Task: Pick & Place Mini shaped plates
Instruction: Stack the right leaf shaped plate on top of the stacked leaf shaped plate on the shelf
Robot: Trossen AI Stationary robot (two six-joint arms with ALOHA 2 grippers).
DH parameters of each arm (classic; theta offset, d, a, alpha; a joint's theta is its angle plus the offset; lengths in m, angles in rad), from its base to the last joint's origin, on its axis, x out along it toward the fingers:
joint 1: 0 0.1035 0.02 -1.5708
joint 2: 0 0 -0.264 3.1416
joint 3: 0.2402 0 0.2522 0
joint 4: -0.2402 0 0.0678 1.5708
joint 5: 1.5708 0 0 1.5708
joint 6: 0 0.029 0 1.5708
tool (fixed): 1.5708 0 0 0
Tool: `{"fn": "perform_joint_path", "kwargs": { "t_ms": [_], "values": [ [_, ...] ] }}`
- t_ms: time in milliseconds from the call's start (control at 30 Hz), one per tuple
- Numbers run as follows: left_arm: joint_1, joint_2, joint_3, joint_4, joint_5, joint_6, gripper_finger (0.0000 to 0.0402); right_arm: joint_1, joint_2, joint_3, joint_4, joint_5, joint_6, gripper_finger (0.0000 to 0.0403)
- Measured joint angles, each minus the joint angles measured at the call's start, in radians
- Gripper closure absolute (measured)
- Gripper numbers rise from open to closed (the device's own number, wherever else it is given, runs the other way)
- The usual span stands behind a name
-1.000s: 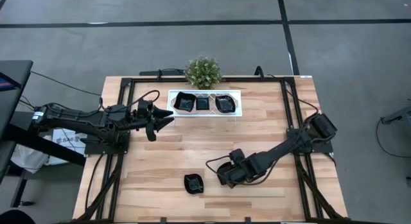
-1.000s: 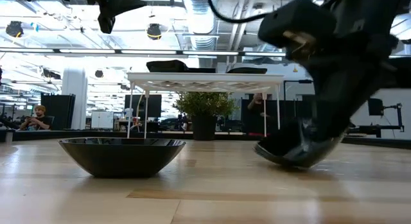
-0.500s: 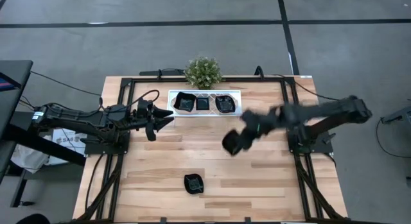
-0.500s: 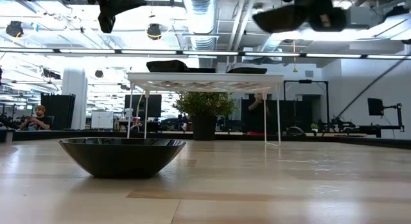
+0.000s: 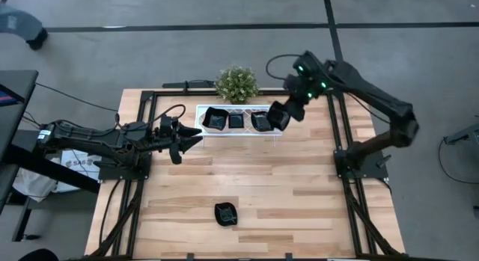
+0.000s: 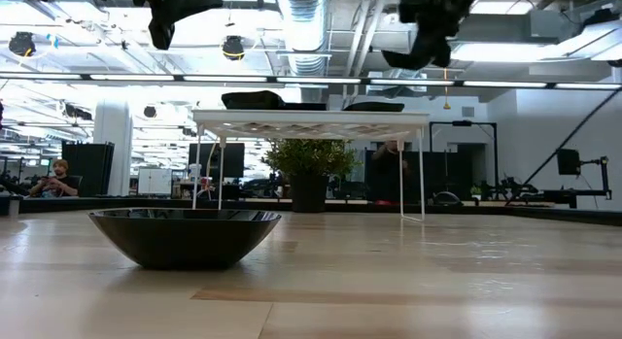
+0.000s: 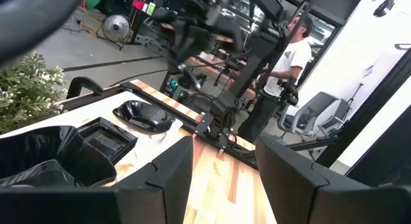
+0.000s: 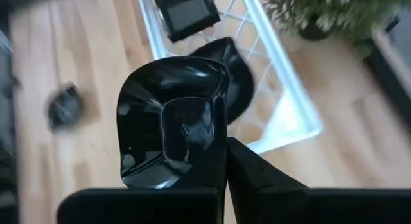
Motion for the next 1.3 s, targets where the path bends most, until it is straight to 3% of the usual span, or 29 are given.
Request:
{"fn": "perform_joint_path", "kwargs": {
  "t_ms": [300,533,900,1300],
  "values": [
    [0.000,0.000,0.000,0.001,0.000,0.002,0.0230,-0.031,0.329,0.351,-0.212,-0.110,-0.436,0.0403],
    [0.000,0.000,0.000,0.001,0.000,0.002,0.0230,0.010,0.482,0.452,-0.293,-0.103,-0.554,0.0403],
    [0.000,0.000,0.000,0.002,0.000,0.002,0.0230,0.040,0.515,0.479,-0.249,0.027,-0.626,0.0403],
    [0.000,0.000,0.000,0.009,0.000,0.002,0.0230,0.071,0.515,0.479,-0.216,0.059,-0.685,0.0403]
  ]
}}
